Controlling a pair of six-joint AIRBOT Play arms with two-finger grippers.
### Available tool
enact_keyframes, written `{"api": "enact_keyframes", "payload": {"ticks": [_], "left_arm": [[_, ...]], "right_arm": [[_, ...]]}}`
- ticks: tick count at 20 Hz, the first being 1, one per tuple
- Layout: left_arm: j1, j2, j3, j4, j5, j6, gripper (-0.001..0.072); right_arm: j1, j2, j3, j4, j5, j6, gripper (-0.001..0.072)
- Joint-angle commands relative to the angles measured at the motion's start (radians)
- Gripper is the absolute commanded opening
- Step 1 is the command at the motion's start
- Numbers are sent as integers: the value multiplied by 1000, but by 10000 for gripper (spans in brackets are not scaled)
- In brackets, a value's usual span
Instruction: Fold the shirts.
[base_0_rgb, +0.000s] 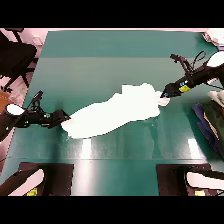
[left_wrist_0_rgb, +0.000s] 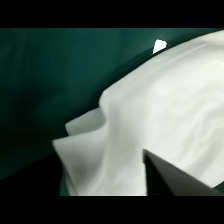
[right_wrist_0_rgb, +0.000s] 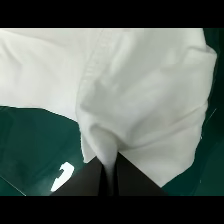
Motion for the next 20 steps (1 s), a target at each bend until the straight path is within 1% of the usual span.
{"api": "enact_keyframes", "payload": {"ticks": [1,2,3,4,6,8,9,11,13,17,18,19,20], "left_arm": [[0,-1,0,-2,30,4,319],[0,-1,0,-3,34,11,213],[0,0,0,-8,34,33,92],[0,0,0,-18,32,54,24],[0,0,0,-48,26,72,23],[0,0,1,-128,17,111,22],[0,0,6,-180,2,134,22],[0,0,35,-229,-50,164,23],[0,0,87,-230,-91,188,22],[0,0,224,-229,-122,206,21],[0,3,254,-228,-129,206,21],[0,10,278,-227,-129,212,21],[0,16,299,-226,-130,213,21]], "right_arm": [[0,0,0,0,-7,0,26],[0,0,0,0,-10,0,26],[0,0,0,0,-10,0,26],[0,0,0,0,-10,0,26],[0,0,0,1,-11,0,26],[0,1,0,1,-8,3,26],[-2,3,0,0,-5,10,26],[-20,13,-1,0,9,16,26],[-40,34,-1,-1,27,16,26],[-118,86,-1,-10,64,27,29],[-146,90,-1,-11,97,26,60],[-172,90,-2,-9,122,27,183],[-196,93,-11,-8,136,32,351]]}}
